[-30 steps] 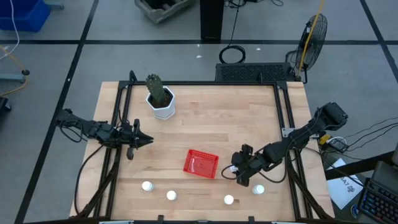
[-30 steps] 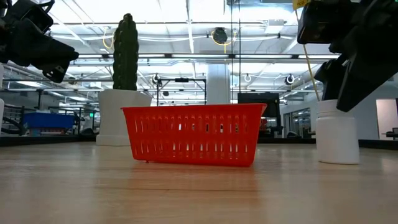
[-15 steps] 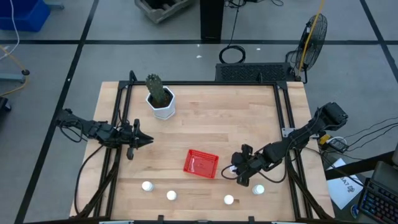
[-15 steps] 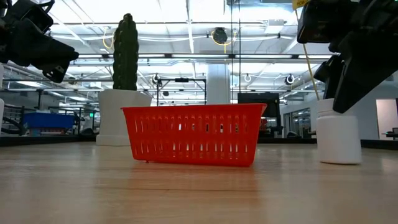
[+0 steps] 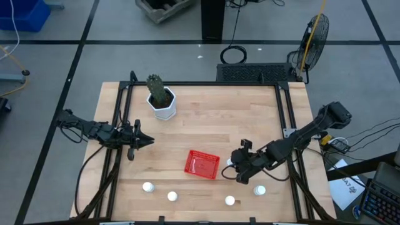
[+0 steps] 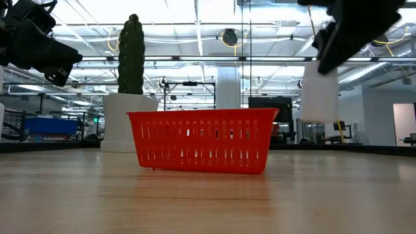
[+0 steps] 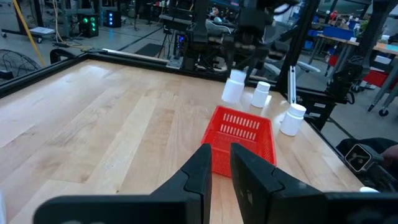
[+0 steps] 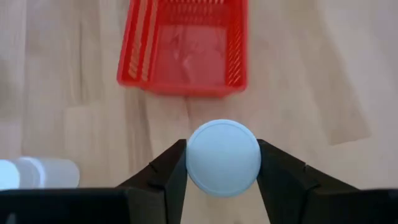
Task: Pick and place pill bottles into a basket
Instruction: Put the white pill bottle into the red bin
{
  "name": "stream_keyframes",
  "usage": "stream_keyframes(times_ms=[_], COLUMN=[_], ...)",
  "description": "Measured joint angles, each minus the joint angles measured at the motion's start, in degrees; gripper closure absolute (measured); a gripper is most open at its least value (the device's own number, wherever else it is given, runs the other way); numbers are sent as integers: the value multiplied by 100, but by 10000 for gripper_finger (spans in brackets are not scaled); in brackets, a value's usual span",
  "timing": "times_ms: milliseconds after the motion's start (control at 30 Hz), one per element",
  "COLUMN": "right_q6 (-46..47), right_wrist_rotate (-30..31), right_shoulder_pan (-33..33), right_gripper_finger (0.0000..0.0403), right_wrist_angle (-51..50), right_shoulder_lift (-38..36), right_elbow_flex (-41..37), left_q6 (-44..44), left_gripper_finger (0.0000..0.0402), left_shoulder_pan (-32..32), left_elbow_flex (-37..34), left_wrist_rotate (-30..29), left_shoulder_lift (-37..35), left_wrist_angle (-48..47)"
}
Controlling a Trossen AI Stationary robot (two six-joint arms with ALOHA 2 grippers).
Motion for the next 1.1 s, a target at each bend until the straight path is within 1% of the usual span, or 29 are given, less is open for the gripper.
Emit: stream_keyframes(times_ms=[100, 167, 300, 367, 500, 633, 733, 900, 1033, 1100], right_q6=[-282, -567, -1042, -1208, -1394, -1588, -1584, -1584, -1613, -1629], right_wrist_rotate=[313, 443, 453, 422, -52, -464, -602, -642, -973, -1059], right_shoulder_pan=[-5, -51, -267, -390, -647, -736, -741, -757, -853, -896], right_gripper_finger=[252, 253, 252, 252, 253, 252, 251, 253, 250, 249], right_wrist_angle=[-10, 173, 706, 815, 1173, 1563, 1702, 1843, 2075, 1987], right_shoulder_lift=[-48, -49, 15, 108, 347, 589, 684, 953, 1251, 1390], right_elbow_flex=[213, 323, 344, 343, 340, 340, 339, 338, 338, 410], left_q6=[0, 0, 0, 0, 0, 0, 0, 0, 0, 0], left_gripper_finger=[339, 339, 339, 339, 339, 339, 339, 339, 339, 339], left_shoulder_pan=[-2, -2, 0, -2, -1, -2, 0, -2, -2, -2], left_elbow_flex=[0, 0, 0, 0, 0, 0, 0, 0, 0, 0], left_wrist_rotate=[-1, 0, 1, 0, 0, 0, 1, 1, 0, 0], left_shoulder_lift=[0, 0, 0, -2, -1, 0, 0, -2, -2, -2], left_wrist_angle=[0, 6, 1, -2, -4, 4, 2, 2, 5, -4])
